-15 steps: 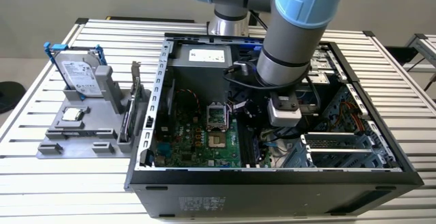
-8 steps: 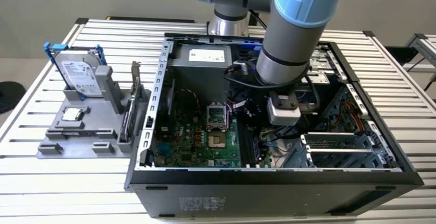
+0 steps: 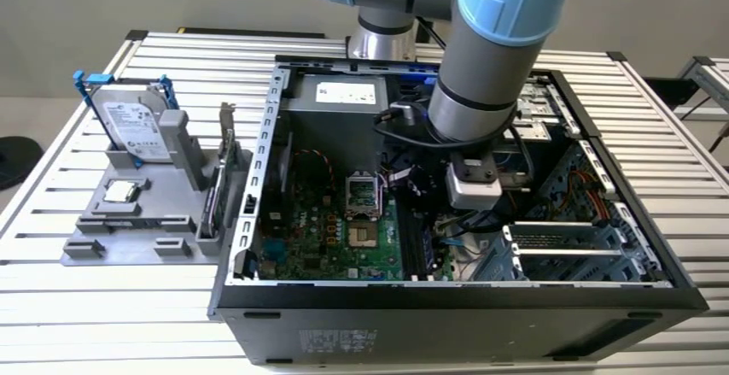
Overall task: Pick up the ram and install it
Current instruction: 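Insert the ram into the slot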
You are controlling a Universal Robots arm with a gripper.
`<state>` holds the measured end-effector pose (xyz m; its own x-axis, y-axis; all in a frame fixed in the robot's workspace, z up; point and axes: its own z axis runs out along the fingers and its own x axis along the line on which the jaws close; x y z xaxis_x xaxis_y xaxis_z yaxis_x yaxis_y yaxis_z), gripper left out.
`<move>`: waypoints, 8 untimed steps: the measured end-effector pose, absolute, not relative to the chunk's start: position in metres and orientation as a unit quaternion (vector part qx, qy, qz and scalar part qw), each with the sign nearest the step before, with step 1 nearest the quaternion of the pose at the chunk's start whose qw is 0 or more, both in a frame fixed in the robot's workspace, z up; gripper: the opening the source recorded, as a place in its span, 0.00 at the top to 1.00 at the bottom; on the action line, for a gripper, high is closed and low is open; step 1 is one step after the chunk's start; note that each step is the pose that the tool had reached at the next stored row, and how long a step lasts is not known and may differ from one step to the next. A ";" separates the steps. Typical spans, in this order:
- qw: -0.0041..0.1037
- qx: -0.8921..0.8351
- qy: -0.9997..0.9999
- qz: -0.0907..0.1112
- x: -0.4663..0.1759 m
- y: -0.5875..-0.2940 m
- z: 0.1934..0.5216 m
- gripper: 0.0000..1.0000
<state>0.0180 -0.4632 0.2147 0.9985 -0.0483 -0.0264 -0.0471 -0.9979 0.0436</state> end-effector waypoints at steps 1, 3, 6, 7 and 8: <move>0.021 0.999 -0.025 -0.014 0.018 -0.463 0.215 1.00; 0.021 0.999 -0.025 -0.014 0.018 -0.463 0.215 1.00; 0.021 0.999 -0.025 -0.014 0.018 -0.463 0.215 1.00; 0.021 0.999 -0.025 -0.014 0.018 -0.463 0.216 1.00; 0.021 0.999 -0.025 -0.014 0.018 -0.463 0.216 1.00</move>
